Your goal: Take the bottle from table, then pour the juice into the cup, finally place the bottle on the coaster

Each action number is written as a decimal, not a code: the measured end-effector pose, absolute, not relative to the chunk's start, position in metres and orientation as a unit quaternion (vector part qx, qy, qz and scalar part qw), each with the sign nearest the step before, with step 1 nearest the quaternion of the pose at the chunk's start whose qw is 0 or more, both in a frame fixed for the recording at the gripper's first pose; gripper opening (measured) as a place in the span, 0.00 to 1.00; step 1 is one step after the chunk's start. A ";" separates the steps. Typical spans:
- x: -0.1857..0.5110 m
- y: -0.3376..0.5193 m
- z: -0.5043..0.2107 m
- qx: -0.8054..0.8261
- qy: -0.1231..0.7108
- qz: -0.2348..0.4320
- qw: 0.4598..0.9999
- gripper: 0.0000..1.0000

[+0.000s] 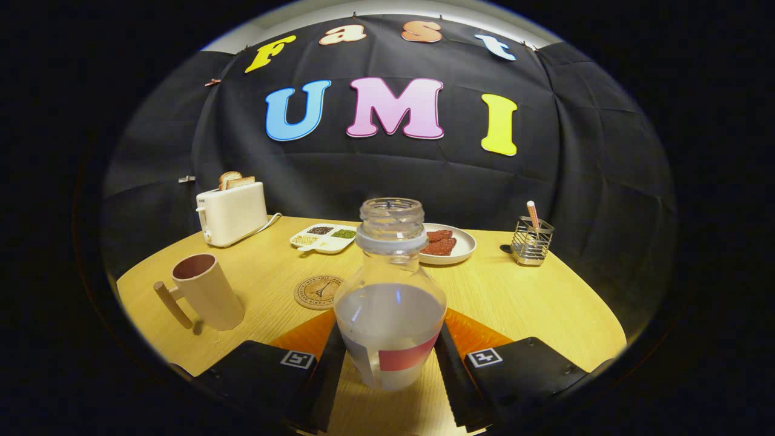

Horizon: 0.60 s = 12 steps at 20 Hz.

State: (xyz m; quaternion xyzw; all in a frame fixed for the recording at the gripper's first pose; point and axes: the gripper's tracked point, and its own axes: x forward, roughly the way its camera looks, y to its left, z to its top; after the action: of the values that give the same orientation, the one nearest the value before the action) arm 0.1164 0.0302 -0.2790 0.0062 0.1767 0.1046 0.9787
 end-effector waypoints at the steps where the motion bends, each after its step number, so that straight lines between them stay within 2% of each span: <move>1: 0.118 0.031 -0.275 0.001 0.176 0.110 0.978 0.75; 12: 0.141 0.064 -0.209 -0.154 0.115 0.171 0.966 0.75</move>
State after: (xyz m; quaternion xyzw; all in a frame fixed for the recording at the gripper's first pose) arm 0.1408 0.0637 -0.2088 -0.1543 0.1150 0.1712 0.9663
